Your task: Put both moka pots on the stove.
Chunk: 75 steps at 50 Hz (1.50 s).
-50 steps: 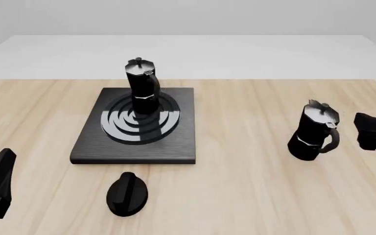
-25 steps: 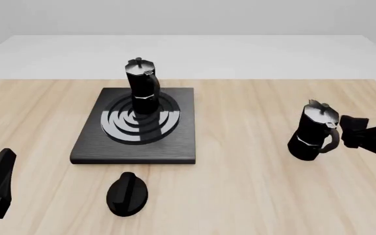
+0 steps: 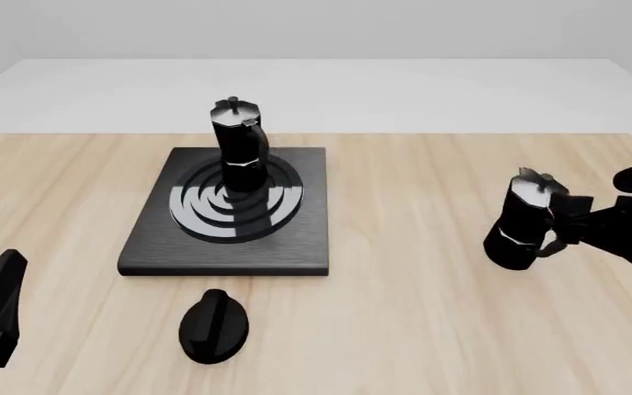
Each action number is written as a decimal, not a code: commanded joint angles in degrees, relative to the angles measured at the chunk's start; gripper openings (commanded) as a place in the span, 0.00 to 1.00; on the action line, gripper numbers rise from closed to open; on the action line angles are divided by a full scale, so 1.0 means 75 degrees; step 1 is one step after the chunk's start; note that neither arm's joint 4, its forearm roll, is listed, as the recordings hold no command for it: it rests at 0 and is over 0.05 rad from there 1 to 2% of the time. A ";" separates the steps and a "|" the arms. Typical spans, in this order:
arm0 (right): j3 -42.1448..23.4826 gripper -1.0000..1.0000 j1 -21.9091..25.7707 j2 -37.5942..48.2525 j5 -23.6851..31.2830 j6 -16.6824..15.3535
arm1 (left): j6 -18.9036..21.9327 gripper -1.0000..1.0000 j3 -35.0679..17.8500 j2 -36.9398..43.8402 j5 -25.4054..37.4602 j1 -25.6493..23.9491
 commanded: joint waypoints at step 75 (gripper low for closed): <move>0.0334 1.00 0.0355 0.1946 -0.1610 0.0333 | 0.0002 1.00 0.0000 -0.0001 0.0000 0.0000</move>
